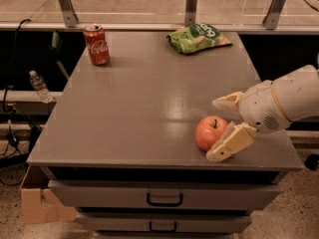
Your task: Pick apple
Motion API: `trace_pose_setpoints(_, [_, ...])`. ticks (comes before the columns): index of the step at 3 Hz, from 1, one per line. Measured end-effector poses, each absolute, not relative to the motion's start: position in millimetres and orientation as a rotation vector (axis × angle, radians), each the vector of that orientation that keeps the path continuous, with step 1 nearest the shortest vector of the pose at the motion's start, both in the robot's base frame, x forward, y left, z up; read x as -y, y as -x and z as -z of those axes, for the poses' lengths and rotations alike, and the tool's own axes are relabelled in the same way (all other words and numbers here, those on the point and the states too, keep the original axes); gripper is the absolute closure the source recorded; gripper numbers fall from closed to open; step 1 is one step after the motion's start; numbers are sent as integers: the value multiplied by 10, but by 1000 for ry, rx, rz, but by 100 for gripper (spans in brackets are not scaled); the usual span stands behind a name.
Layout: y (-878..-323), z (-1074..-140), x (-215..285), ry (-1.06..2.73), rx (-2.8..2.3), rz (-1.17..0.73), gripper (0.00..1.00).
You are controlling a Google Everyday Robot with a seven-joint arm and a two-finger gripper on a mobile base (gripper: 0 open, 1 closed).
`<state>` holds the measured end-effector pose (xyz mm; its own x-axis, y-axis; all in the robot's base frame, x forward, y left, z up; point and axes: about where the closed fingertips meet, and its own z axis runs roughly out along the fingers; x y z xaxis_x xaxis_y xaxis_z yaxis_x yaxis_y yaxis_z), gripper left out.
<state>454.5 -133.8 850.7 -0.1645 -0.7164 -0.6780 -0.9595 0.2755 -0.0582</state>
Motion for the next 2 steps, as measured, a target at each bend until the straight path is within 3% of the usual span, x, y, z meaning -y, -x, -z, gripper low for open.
trace_pose_setpoints(2, [-4494,-8579,1216,1525,-1880,-664,64])
